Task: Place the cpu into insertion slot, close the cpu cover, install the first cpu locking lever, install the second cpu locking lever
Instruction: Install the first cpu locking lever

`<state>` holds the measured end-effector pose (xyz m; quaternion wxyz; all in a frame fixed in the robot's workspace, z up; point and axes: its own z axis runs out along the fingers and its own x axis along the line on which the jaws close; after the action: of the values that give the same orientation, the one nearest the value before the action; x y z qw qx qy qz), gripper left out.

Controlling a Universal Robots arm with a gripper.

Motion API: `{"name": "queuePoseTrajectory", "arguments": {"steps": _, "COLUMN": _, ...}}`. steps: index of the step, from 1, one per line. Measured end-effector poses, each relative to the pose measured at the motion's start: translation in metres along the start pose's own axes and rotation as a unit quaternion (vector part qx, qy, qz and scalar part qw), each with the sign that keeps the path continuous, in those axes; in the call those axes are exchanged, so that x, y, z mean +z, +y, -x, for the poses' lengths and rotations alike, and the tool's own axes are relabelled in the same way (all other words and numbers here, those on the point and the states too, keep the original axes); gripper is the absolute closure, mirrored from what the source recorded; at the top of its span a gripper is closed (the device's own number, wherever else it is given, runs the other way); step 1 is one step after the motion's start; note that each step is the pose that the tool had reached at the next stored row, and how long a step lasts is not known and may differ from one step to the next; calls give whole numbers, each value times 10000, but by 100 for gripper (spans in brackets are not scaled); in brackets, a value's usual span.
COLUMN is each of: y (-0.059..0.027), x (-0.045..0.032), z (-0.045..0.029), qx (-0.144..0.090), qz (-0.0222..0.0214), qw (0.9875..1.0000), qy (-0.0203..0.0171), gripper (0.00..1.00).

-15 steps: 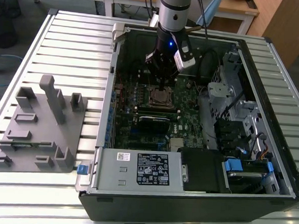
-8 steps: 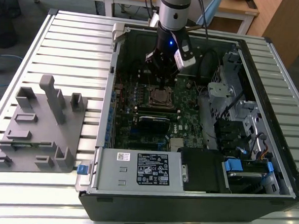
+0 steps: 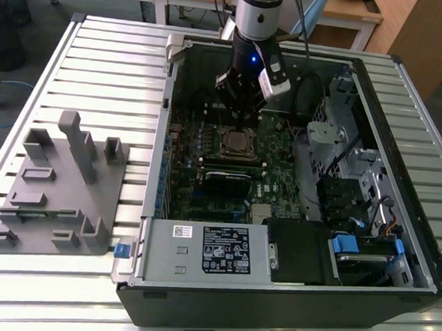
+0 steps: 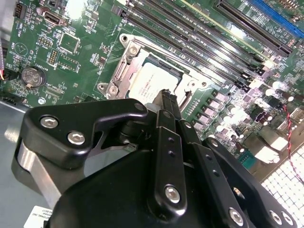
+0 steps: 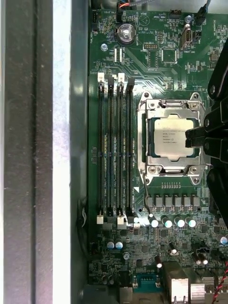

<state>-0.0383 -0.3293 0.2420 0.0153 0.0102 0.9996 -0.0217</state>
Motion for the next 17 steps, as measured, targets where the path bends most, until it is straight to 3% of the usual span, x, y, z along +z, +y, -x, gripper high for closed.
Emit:
{"name": "queuePoseTrajectory", "arguments": {"steps": 13, "y": 0, "x": -5, "z": 0, "qx": -1, "qz": 0, "qw": 10000, "qy": 0, "gripper": 89}}
{"name": "queuePoseTrajectory", "arguments": {"steps": 17, "y": 1, "x": -3, "z": -59, "qx": 1, "qz": 0, "qw": 10000, "qy": -12, "gripper": 89}}
